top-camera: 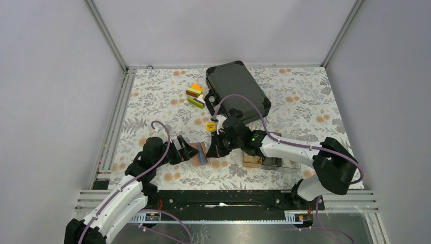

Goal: Put the credit cards into the card holder
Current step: Open the card holder at the center of the board.

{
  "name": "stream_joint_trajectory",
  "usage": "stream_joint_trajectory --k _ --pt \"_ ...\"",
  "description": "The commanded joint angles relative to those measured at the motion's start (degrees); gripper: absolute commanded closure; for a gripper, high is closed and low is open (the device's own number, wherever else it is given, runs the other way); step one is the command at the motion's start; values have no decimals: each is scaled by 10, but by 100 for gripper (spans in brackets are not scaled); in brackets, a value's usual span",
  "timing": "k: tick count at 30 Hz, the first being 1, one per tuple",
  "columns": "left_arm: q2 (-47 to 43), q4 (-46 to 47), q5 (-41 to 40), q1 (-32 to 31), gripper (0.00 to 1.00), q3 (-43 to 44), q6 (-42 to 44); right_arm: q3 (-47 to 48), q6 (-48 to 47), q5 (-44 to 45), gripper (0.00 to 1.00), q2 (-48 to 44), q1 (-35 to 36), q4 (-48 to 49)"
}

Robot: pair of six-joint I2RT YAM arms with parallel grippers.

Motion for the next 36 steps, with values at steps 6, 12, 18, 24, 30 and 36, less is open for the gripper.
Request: stream_joint_trajectory --k 6,12,18,24,30,36 --pt "-31 141 13 -3 15 -74 -89 -16 23 -36 100 0 4 26" --pt "-28 130 -16 -3 32 -84 -93 -25 33 -10 100 -9 4 25" --pt "-23 123 -48 -3 43 -92 -95 -34 40 39 100 -25 4 6" --pt "-34 111 -44 -3 43 -92 -96 -36 40 -7 100 -60 4 36" --pt "-71 103 -32 -2 39 -80 -113 -11 25 -54 100 -113 4 66" --pt "-118 154 20 -2 38 -79 -158 15 -4 -63 100 -151 4 77"
